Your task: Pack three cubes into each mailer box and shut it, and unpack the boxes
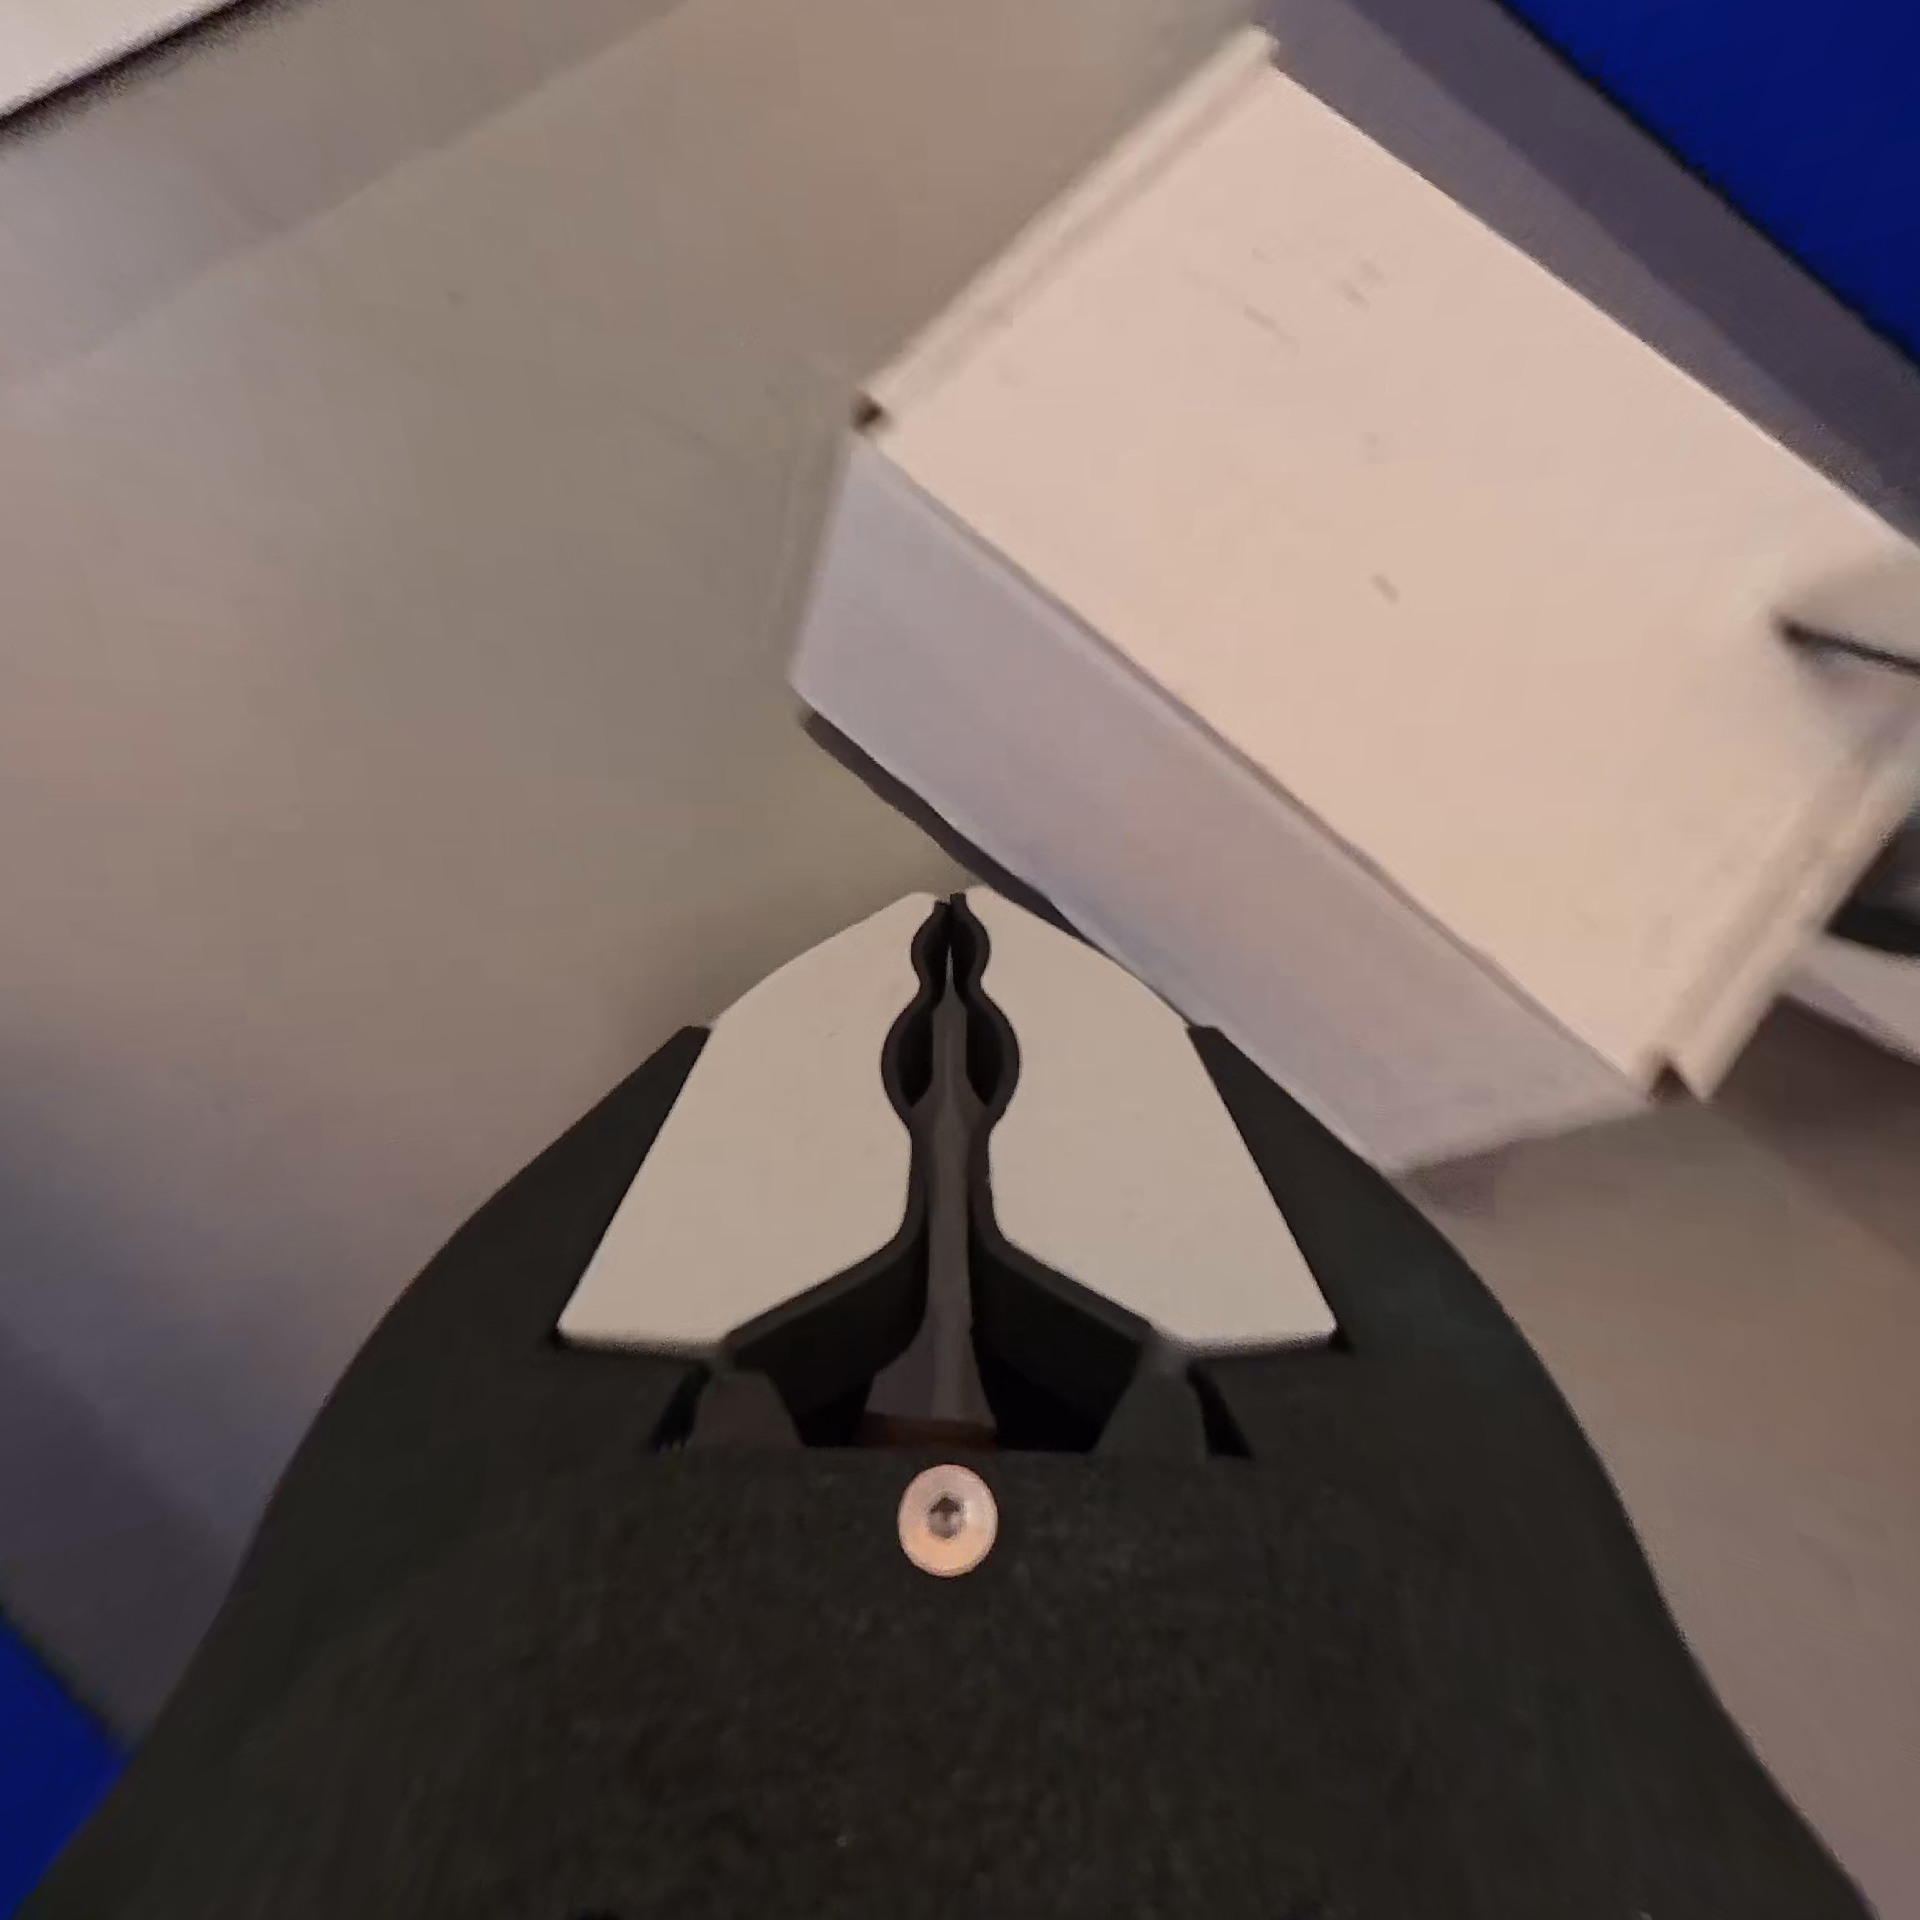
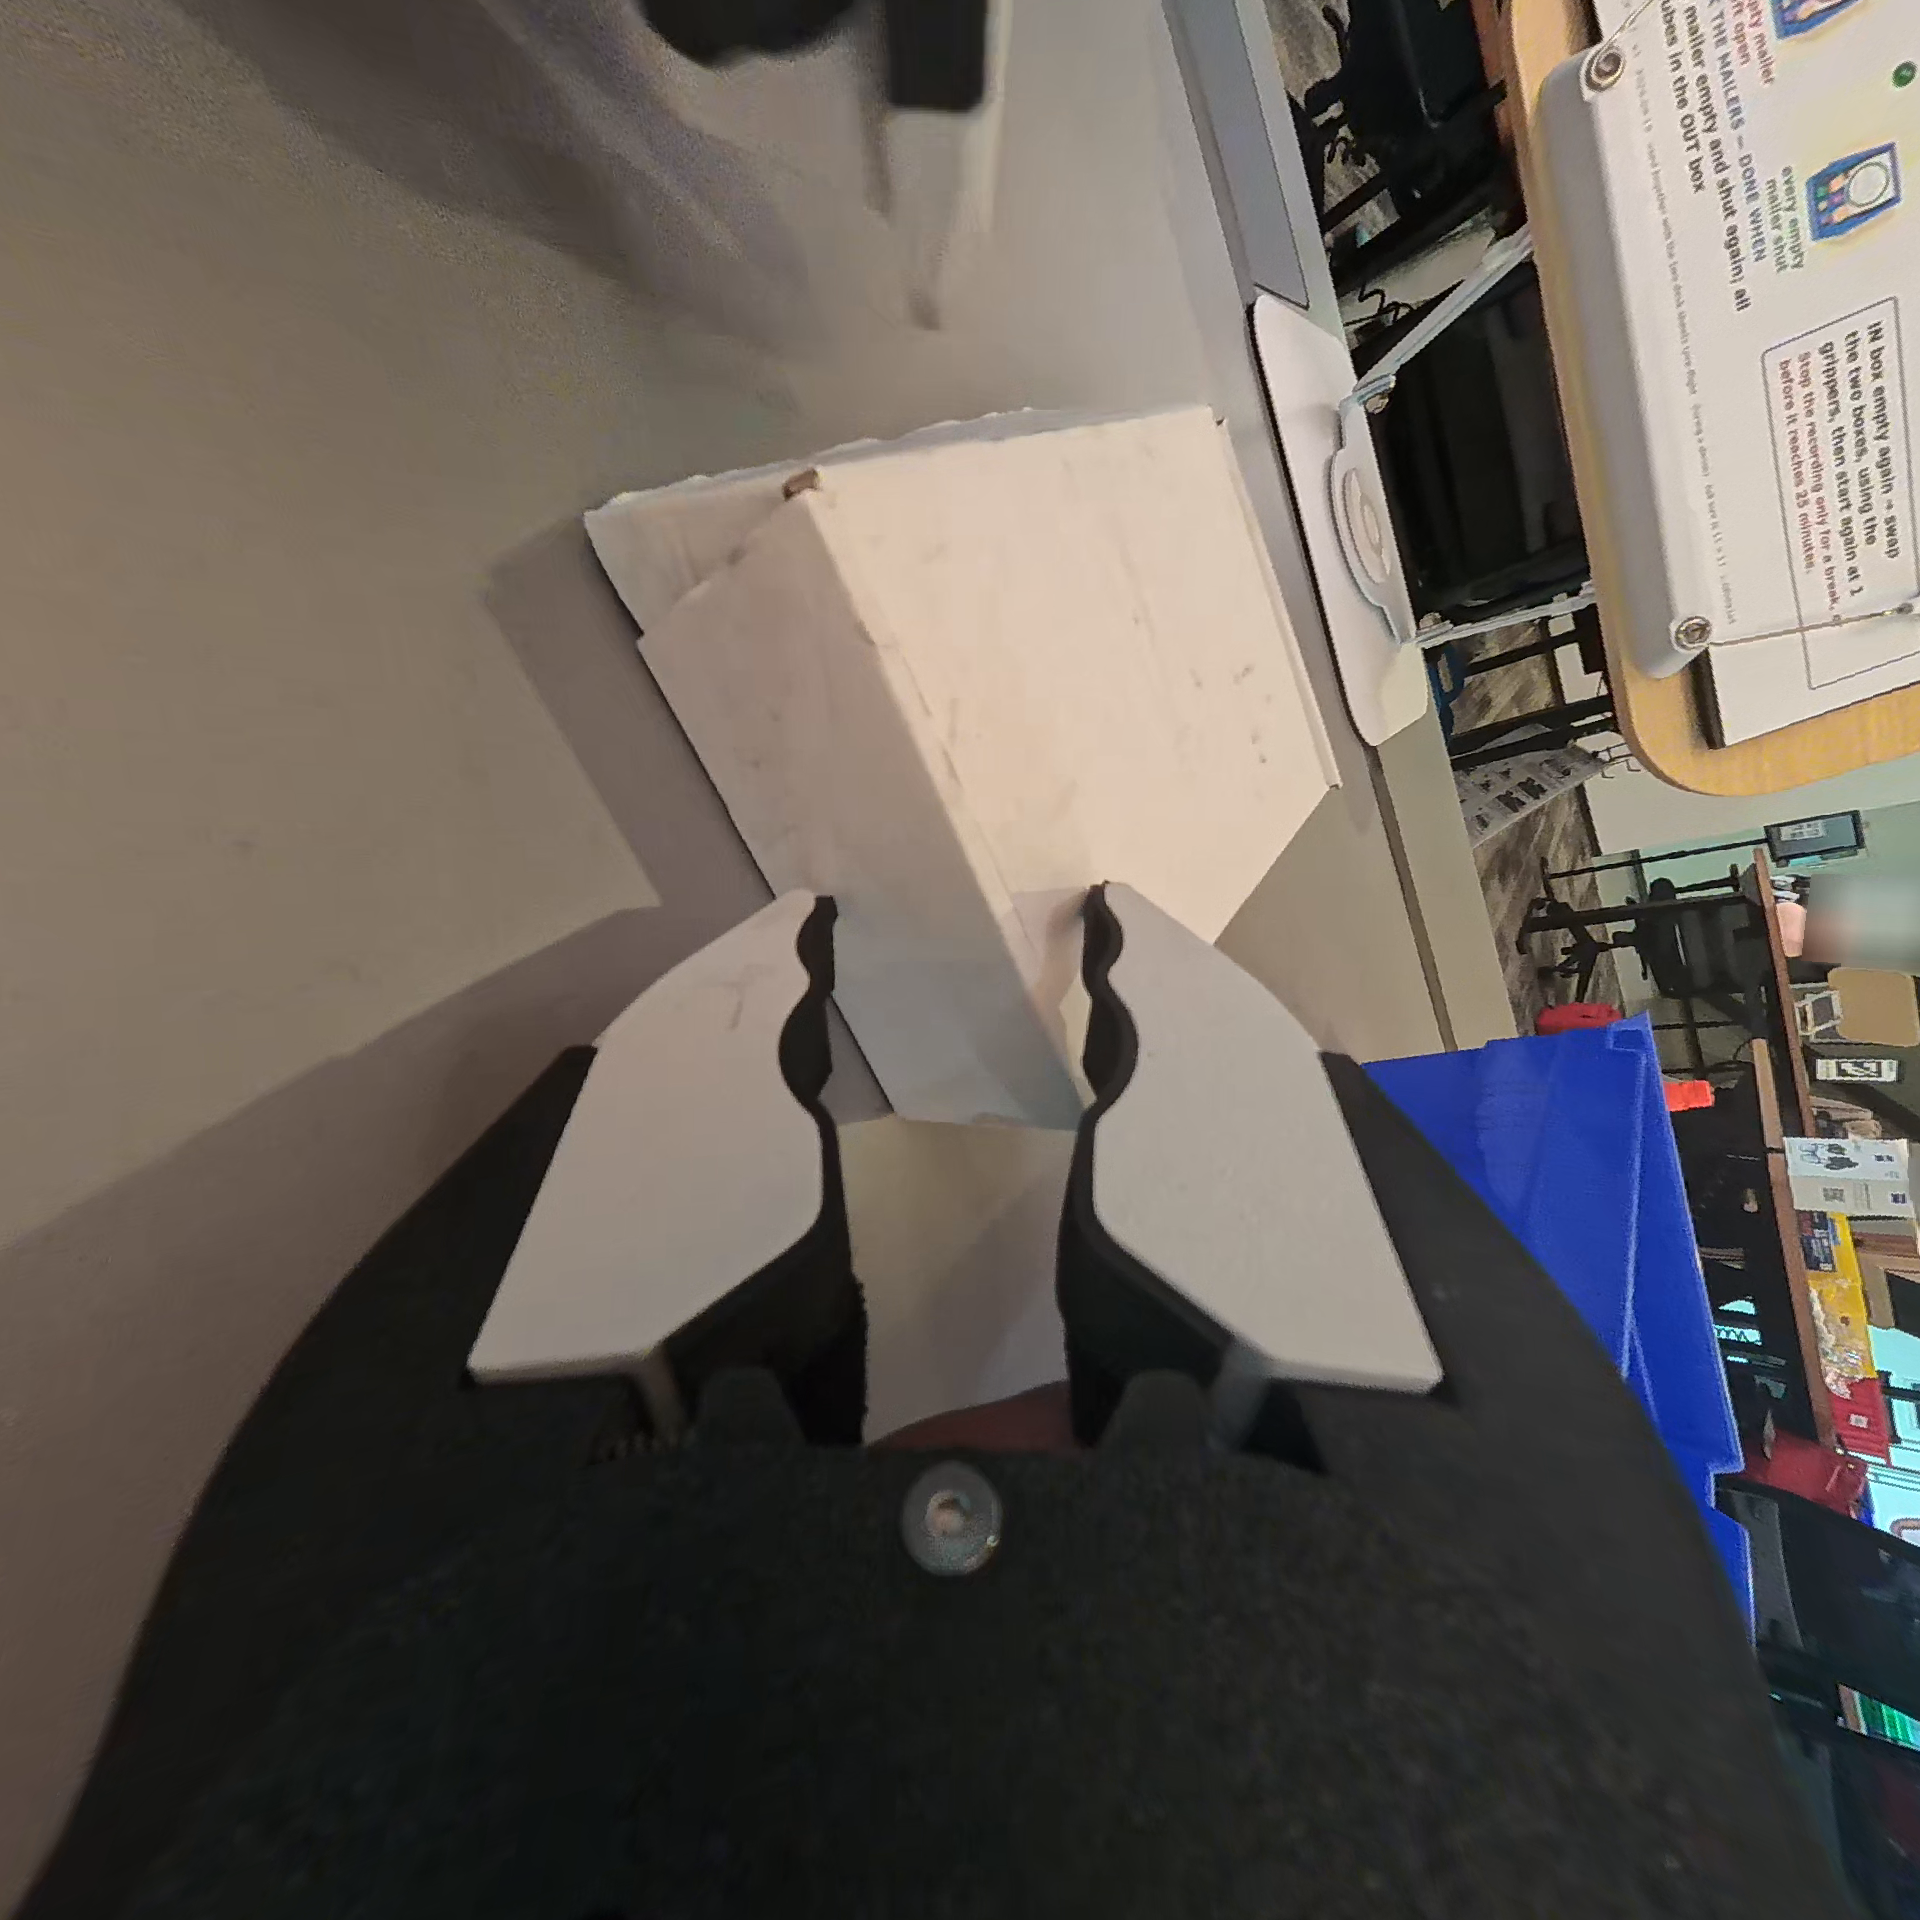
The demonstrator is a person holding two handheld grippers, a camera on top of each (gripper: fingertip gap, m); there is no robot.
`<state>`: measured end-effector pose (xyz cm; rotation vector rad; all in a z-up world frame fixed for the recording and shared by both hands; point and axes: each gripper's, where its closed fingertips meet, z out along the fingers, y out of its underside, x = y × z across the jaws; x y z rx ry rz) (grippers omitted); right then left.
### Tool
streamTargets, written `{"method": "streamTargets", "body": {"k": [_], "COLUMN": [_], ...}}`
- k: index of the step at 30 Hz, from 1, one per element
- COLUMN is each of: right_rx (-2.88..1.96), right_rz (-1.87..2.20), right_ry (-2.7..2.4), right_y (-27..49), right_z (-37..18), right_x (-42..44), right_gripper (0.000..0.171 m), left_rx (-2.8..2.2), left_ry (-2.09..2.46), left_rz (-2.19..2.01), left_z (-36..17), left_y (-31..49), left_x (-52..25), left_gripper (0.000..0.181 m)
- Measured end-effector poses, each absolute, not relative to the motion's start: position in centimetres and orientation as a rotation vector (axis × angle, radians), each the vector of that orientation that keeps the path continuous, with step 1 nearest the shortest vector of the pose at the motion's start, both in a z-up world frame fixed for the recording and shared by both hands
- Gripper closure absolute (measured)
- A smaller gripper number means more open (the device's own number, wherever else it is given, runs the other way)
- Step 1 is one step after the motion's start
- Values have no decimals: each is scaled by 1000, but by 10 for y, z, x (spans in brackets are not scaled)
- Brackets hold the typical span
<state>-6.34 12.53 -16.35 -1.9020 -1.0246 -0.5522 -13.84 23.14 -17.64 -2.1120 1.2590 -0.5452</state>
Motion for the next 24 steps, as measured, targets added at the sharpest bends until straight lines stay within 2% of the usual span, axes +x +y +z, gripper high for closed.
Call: {"method": "streamTargets", "body": {"k": [5,11,16,19,24], "right_rx": [-1890,-1912,-2128,-2233,-2561], "right_rz": [-544,-493,-93,-140,-194], "right_ry": [-1031,-1034,-772,-858,-1405], "right_y": [125,123,109,129,164], "right_z": [-161,-157,-105,-79,-140], "right_x": [-66,-65,-59,-18,32], "right_gripper": [130,132,122,130,123], "left_rx": [-2190,-2117,-2092,-2044,-1997], "left_ry": [1260,1342,1441,1476,1500], "left_rz": [-722,-620,-609,-567,-633], "left_z": [-192,-194,-195,-195,-184], "left_y": [252,248,233,229,251], "left_x": [-96,-90,-105,-115,-98], "left_gripper": [181,181,181,181,181]}}
